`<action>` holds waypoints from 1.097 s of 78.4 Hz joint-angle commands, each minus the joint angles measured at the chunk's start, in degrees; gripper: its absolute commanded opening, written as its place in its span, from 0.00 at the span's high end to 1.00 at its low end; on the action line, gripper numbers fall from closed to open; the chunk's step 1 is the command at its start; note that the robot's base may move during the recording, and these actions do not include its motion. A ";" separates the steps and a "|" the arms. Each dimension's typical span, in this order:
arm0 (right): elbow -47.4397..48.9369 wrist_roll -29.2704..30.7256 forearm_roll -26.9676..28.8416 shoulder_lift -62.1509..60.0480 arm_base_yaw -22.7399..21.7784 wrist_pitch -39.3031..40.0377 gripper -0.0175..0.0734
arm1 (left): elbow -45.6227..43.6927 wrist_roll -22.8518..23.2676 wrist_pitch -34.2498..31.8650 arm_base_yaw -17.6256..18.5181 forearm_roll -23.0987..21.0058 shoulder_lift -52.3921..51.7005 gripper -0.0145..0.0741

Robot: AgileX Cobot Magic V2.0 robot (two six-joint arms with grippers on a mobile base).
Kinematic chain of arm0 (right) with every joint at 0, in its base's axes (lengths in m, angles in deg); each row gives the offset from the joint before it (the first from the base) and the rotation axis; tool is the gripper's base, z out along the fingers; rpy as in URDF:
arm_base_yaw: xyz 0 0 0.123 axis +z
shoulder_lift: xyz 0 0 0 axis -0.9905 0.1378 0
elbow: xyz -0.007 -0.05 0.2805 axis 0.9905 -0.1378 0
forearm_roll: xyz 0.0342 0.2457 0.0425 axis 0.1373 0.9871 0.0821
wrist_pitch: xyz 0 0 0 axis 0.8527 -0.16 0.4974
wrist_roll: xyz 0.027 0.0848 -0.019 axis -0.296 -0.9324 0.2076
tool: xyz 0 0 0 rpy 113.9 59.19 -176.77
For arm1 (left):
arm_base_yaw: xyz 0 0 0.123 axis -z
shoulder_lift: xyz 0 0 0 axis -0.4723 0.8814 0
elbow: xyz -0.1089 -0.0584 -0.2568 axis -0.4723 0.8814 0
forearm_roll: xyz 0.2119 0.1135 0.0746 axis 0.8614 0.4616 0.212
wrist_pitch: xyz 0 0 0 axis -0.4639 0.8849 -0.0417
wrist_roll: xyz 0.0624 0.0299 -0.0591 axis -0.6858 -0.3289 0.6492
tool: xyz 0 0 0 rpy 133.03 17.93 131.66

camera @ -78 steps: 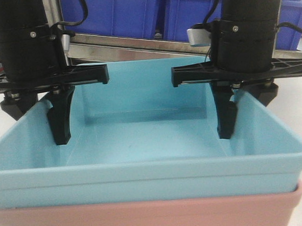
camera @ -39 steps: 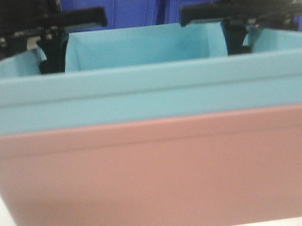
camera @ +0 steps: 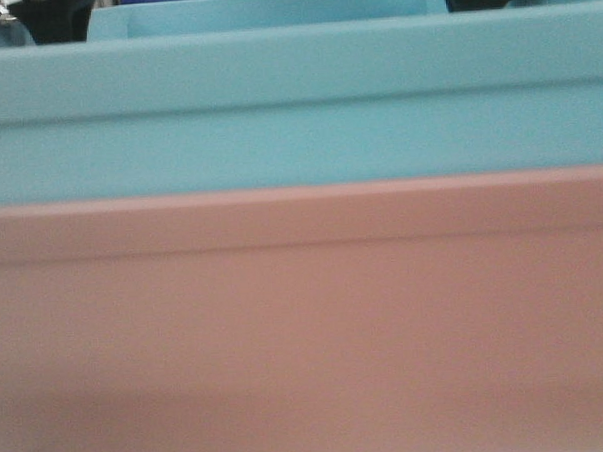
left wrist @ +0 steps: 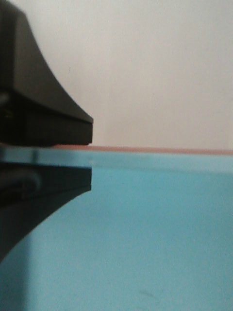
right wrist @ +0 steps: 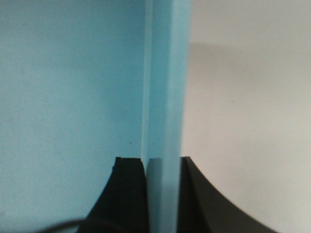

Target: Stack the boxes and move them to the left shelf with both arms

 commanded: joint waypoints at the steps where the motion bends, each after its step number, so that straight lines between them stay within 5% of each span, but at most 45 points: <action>1: 1.01 -1.28 3.80 -3.78 2.04 -3.41 0.73 | -1.64 1.64 2.81 3.19 -6.50 -3.40 0.83; 34: -5.37 -5.32 5.30 -10.71 4.12 -3.25 0.73 | 4.35 5.96 2.81 6.98 -6.55 -7.33 0.83; 86: -9.31 -9.30 4.79 -14.97 7.60 -3.00 0.73 | 8.80 7.34 2.81 8.06 -6.60 -13.57 0.84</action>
